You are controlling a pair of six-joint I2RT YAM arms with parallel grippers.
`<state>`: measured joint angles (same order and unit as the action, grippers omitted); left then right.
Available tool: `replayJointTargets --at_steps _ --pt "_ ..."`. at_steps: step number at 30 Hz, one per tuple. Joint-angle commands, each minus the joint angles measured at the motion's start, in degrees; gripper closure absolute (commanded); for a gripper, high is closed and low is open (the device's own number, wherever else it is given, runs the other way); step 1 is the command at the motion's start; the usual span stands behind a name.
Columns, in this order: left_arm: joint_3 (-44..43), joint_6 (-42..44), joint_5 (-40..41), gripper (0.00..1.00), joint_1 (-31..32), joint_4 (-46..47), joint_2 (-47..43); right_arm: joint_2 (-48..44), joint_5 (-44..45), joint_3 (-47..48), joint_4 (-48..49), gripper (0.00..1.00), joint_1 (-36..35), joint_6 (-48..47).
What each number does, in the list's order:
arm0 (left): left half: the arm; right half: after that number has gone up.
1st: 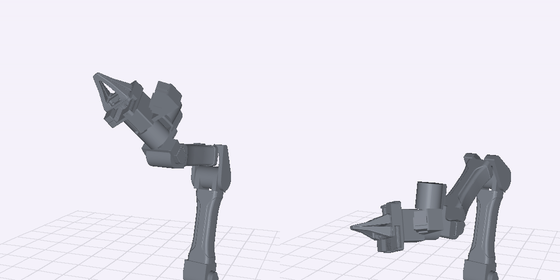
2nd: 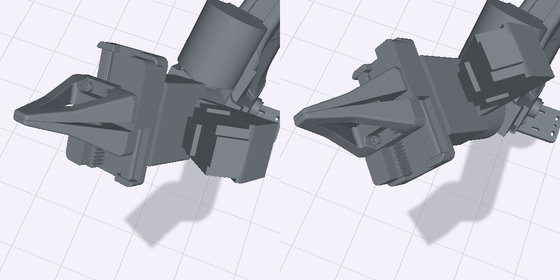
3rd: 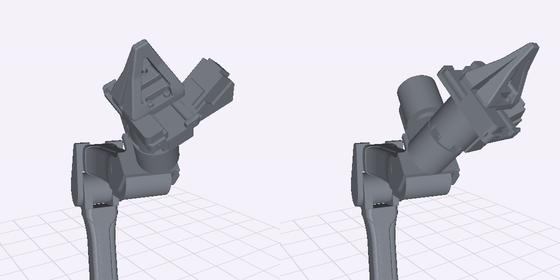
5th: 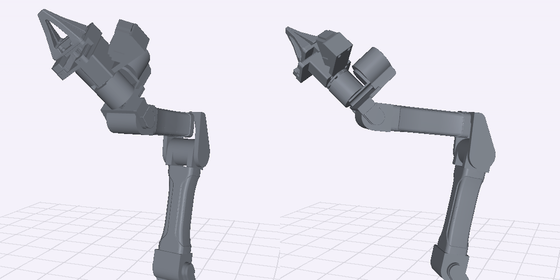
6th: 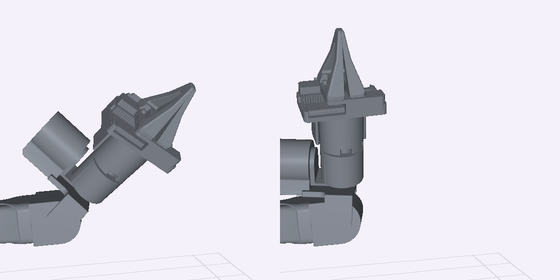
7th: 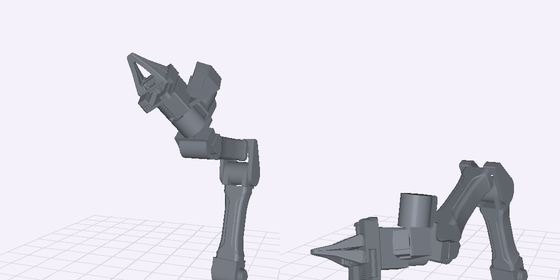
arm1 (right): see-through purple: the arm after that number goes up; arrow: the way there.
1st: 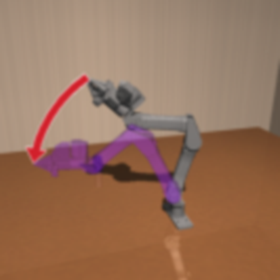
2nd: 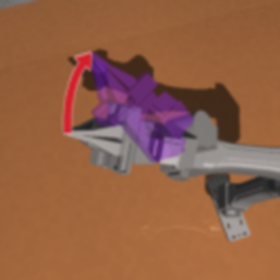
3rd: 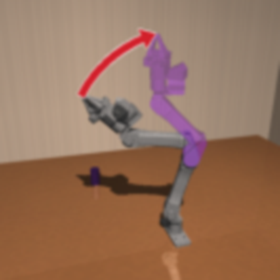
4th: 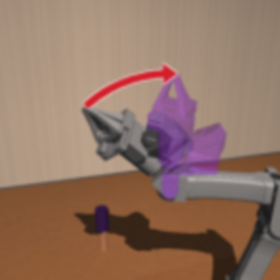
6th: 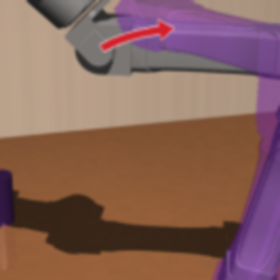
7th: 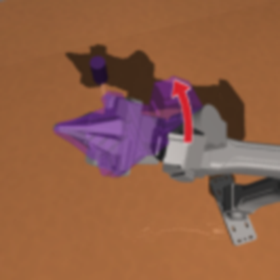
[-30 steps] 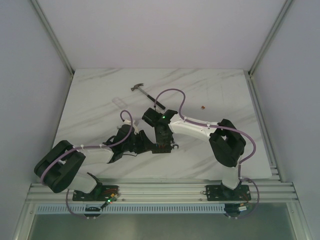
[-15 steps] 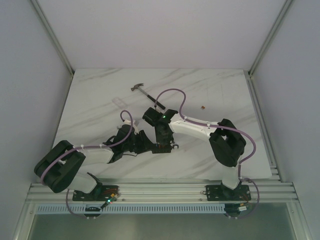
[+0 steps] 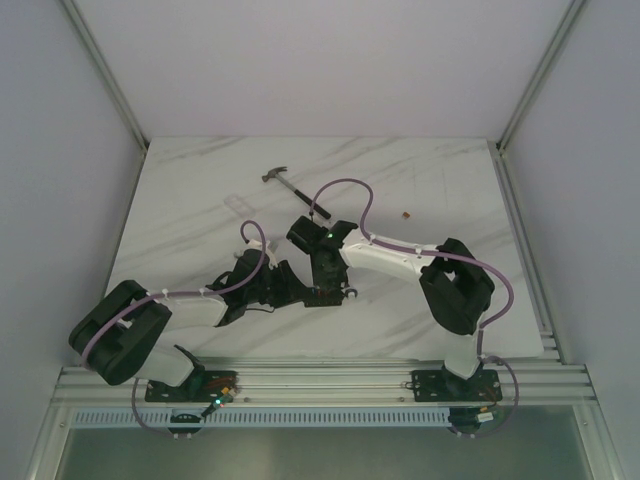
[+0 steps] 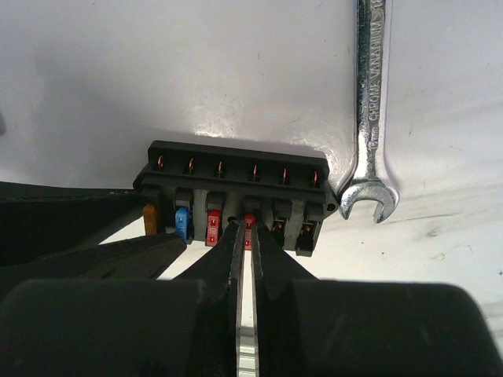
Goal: Snap on the fuse box
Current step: Install the fuse at the fuse box base.
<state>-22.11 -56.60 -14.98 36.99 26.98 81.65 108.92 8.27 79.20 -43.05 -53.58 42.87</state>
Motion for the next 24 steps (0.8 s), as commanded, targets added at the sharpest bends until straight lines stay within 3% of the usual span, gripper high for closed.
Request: replayJointTargets --at_steps 1,24 --pt "0.95 0.08 1.34 0.52 0.27 -1.86 1.58 8.95 0.09 -7.35 -4.0 1.0 -0.44 -1.38" --pt "2.63 -0.4 2.56 0.53 0.32 -1.17 0.67 20.63 1.41 -10.83 2.41 1.0 -1.63 -4.51"
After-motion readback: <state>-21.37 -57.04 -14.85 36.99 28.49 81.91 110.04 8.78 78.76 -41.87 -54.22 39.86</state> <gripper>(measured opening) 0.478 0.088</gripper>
